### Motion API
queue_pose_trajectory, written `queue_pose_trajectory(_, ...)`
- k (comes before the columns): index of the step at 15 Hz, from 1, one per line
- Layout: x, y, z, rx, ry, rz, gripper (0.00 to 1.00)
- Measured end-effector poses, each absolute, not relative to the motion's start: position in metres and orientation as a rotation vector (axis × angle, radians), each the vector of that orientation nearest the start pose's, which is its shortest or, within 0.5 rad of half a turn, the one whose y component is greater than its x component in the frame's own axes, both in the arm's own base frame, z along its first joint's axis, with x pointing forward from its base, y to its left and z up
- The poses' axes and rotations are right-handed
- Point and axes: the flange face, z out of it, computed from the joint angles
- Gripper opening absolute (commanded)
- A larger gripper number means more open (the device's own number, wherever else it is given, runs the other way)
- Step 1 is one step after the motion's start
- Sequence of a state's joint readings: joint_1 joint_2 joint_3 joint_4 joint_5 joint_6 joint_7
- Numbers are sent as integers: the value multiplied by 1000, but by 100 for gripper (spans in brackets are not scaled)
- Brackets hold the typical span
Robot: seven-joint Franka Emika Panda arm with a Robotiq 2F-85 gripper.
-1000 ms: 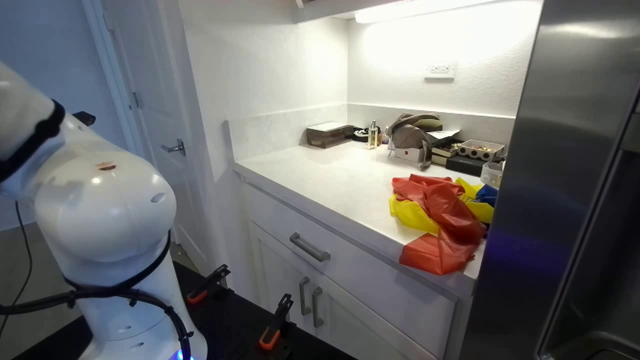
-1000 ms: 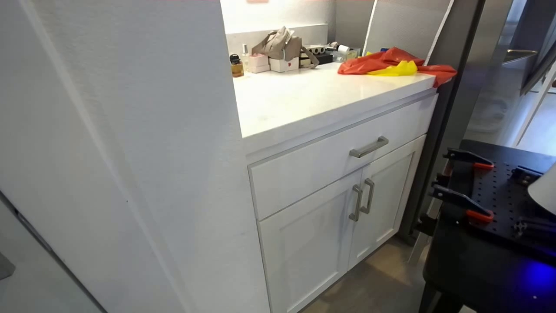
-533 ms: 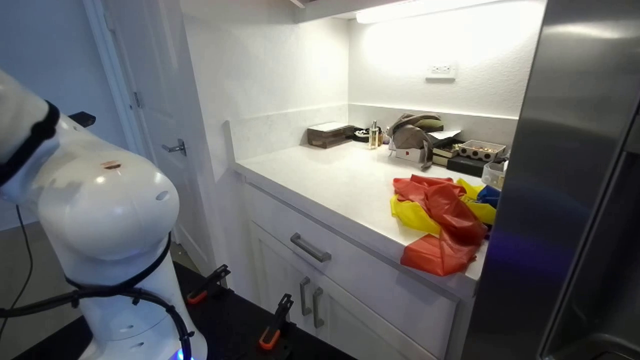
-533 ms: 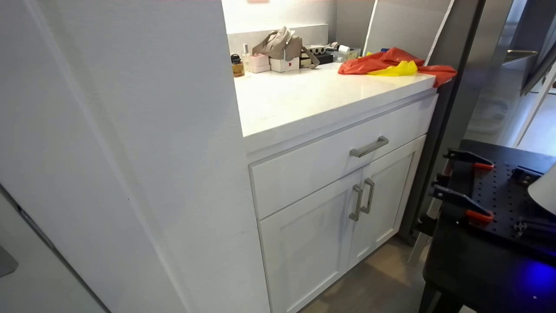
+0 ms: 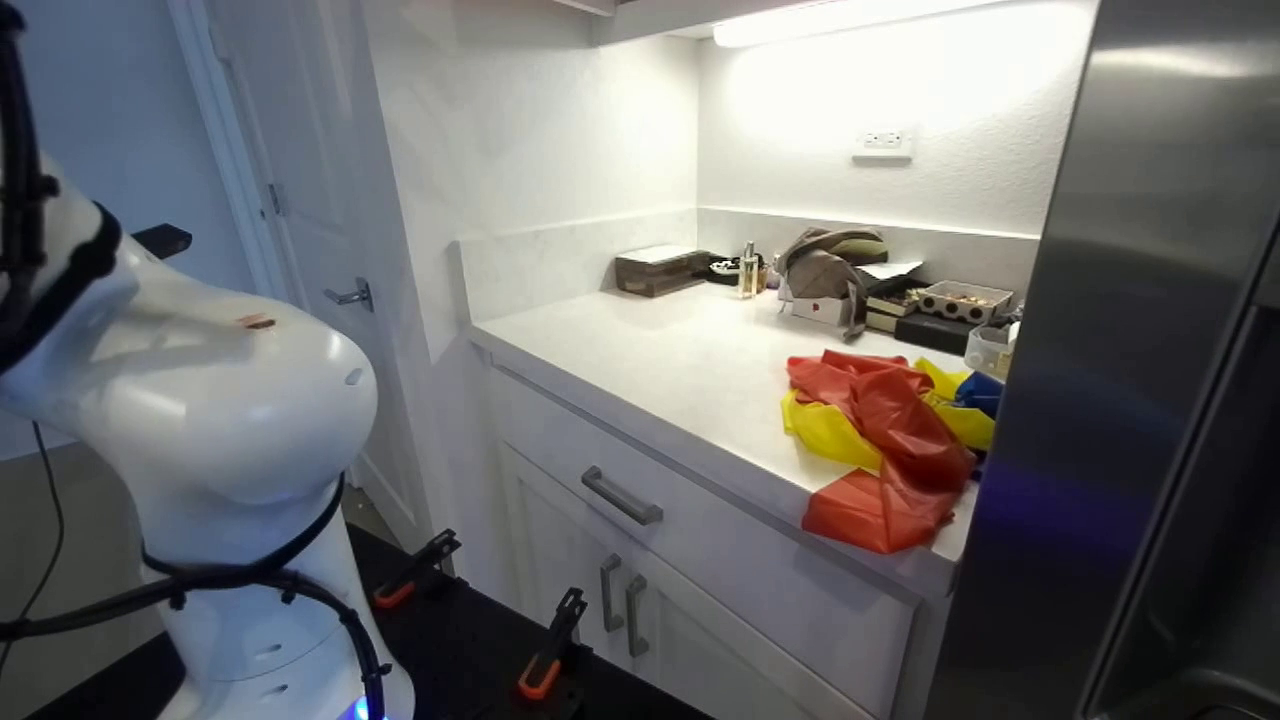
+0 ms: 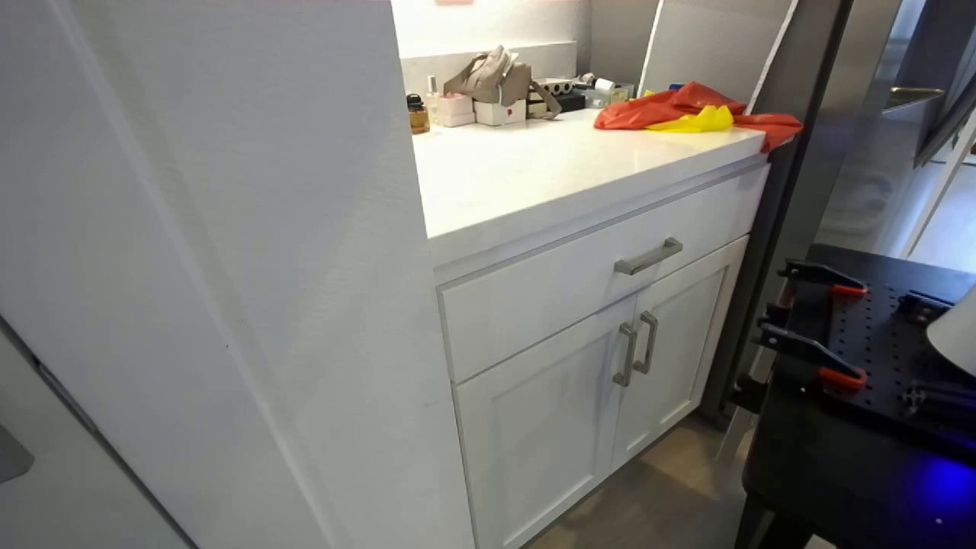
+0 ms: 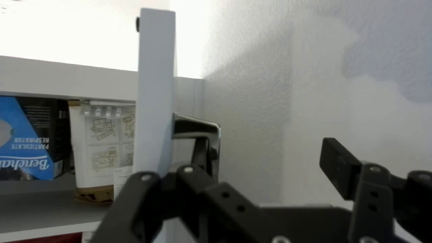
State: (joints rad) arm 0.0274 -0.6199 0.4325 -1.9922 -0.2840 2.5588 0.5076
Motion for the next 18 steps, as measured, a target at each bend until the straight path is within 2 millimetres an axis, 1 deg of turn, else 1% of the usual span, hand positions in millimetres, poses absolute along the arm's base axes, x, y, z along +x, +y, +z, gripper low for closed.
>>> queue_pose_trajectory(3, 326, 244, 807, -2545, -290, -1706, 100)
queue_pose_trajectory(8, 328, 205, 817, -2550, -378, -1590, 100)
queue_pose_trajectory(12, 330, 182, 821, -2534, -421, -1533, 100)
queue_pose_trajectory(15, 332, 168, 824, -2513, -424, -1504, 100)
queue_pose_trajectory(16, 333, 165, 824, -2514, -367, -1502, 100)
queue_pose_trajectory(18, 334, 170, 821, -2603, -379, -1550, 100)
